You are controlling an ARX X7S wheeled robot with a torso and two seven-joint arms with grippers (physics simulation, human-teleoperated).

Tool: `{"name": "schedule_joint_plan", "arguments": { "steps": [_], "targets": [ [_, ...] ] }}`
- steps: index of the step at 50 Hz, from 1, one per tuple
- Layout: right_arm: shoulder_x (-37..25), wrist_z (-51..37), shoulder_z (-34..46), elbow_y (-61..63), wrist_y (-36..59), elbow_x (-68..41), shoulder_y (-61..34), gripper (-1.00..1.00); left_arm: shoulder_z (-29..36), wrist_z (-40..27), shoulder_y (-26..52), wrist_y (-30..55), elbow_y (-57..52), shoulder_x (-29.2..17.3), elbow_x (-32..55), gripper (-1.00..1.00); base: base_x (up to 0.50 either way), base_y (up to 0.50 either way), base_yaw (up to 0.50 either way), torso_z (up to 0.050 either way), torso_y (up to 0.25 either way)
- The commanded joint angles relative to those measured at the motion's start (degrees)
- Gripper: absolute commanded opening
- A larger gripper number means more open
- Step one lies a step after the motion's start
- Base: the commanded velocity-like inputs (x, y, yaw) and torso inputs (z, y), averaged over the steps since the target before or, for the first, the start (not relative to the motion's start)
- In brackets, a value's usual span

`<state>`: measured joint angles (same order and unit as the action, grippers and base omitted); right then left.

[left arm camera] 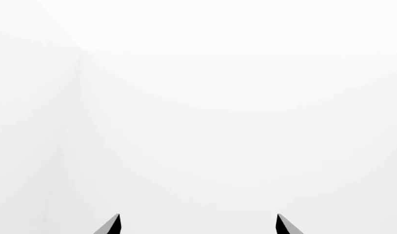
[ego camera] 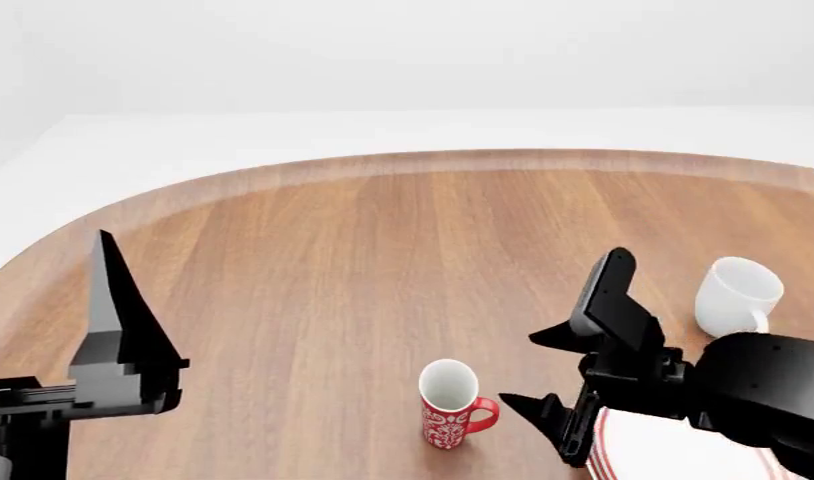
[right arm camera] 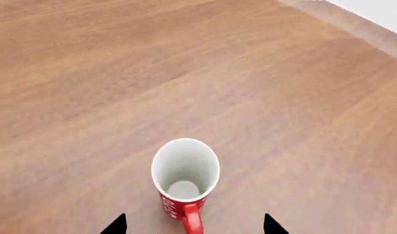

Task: Pick up the red mug and put it on the plate

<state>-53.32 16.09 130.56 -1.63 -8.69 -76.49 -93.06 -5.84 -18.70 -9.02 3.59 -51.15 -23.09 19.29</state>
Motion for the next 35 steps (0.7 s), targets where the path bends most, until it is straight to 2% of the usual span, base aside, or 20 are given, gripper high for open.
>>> {"name": "schedule_joint_plan", "arguments": {
  "steps": [1, 35],
  "targets": [
    [4.8, 4.1, -0.8, -7.4, -1.7, -2.1, 5.7, 1.00, 0.4, -0.2, 0.0, -0.1, 0.2, -0.2, -0.2, 1.00, 0.00, 0.00, 0.00, 0.000, 0.000],
    [16.8, 16.5, -4.6, -30.9, -2.9, -8.6, 18.1, 1.00, 0.8, -0.7, 0.2, -0.5, 0.8, -0.7, 0.0, 1.00, 0.00, 0.00, 0.00, 0.000, 0.000]
  ]
}}
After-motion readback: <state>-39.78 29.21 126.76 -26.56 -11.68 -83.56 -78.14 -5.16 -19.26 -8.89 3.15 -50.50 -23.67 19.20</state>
